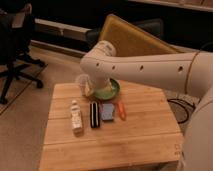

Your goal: Place the pepper in the ceramic bowl

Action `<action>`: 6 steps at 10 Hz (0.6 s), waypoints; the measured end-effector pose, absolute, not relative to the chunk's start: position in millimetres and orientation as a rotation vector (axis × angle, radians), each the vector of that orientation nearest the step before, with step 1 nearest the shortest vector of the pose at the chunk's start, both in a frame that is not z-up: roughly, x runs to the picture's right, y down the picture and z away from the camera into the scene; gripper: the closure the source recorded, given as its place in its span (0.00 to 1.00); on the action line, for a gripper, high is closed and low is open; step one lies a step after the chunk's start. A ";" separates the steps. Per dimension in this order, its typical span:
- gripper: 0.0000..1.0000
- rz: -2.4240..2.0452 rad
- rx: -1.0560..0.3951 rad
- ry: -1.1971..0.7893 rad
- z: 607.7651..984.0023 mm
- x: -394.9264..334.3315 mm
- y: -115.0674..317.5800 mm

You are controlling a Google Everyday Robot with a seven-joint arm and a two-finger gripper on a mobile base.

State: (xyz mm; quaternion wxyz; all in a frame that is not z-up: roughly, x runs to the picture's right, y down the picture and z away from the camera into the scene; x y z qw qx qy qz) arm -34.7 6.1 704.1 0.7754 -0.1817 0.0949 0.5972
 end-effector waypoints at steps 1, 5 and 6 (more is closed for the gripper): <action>0.35 1.287 -0.393 0.206 704.1 -36.4 6.8; 0.35 1.249 -0.360 0.346 732.7 14.4 43.3; 0.35 1.257 -0.347 0.364 737.8 36.8 45.8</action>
